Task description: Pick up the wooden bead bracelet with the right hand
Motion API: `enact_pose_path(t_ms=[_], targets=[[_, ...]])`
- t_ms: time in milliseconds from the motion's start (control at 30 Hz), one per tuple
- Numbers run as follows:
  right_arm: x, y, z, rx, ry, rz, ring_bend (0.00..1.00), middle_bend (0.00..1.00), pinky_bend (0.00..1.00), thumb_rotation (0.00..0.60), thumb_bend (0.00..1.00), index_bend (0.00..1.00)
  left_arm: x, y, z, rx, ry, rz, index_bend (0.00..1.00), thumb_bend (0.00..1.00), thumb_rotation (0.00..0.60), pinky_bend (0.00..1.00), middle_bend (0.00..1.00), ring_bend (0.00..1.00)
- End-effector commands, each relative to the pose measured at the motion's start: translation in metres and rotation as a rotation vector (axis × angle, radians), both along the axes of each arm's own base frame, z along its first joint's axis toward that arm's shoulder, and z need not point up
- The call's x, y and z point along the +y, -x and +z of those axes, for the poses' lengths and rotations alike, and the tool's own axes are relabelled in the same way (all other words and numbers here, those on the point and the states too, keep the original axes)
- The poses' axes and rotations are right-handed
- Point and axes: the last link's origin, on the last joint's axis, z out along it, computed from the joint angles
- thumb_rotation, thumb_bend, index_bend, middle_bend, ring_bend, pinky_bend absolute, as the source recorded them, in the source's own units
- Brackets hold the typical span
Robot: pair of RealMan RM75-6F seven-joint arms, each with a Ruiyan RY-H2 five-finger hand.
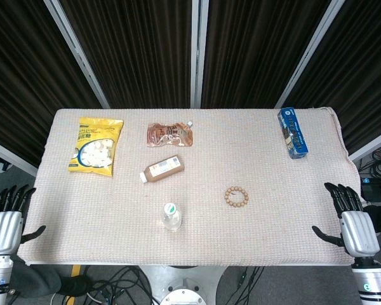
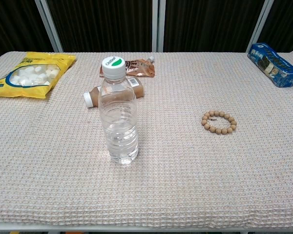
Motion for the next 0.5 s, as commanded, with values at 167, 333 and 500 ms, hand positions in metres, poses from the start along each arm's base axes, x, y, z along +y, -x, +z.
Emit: enact_pose_path(t_ms=[167, 333, 500], targets=[[-0.003, -0.004, -0.002, 0.007, -0.004, 0.013, 0.00, 0.09, 0.00, 0.600, 0.06, 0.04, 0.001, 0.000, -0.001, -0.004, 0.021, 0.008, 0.15, 0.00, 0.600, 0.00, 0.08, 0.00], [-0.019, -0.016, -0.012, 0.006, -0.049, 0.084, 0.00, 0.13, 0.00, 0.600, 0.11, 0.04, 0.002, -0.002, -0.001, -0.010, 0.026, 0.005, 0.15, 0.00, 0.600, 0.00, 0.08, 0.00], [-0.057, -0.045, -0.042, 0.067, -0.201, 0.211, 0.00, 0.21, 0.00, 0.600, 0.20, 0.11, 0.002, -0.004, 0.000, -0.012, 0.023, 0.004, 0.15, 0.00, 0.600, 0.00, 0.08, 0.00]])
